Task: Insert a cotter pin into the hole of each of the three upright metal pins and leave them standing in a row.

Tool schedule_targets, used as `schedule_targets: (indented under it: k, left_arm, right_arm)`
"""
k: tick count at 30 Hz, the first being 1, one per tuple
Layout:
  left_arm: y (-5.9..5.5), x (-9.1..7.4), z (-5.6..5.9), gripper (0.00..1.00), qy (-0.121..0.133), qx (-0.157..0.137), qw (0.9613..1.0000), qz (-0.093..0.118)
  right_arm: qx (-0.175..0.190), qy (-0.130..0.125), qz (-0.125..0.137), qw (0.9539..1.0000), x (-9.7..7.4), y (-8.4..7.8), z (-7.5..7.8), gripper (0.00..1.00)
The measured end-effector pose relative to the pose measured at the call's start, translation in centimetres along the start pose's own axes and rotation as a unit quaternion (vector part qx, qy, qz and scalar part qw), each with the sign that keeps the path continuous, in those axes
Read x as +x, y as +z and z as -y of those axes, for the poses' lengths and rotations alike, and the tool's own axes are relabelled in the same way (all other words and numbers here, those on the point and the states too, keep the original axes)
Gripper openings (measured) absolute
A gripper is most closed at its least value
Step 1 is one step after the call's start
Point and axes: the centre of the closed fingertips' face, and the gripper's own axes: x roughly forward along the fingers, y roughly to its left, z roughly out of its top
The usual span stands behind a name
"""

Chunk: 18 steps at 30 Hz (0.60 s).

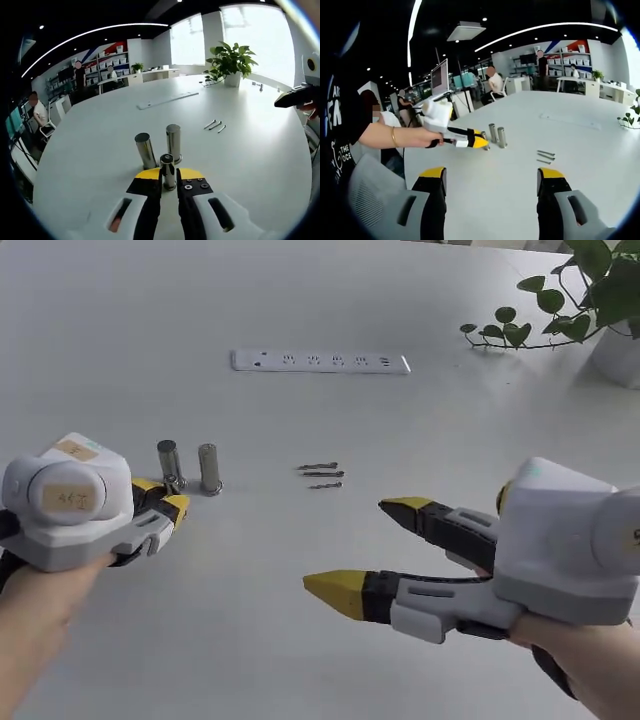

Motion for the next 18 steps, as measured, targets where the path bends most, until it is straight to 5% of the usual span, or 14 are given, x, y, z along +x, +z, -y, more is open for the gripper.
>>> schedule_targets:
  k: [18]
  left_arm:
    - [-0.22, -0.16, -0.03, 0.07, 0.031, -0.030, 0.9991, -0.001]
  right_arm:
    - [-0.005, -0.020, -0.007, 0.9998, -0.27, -0.55, 0.21, 0.71]
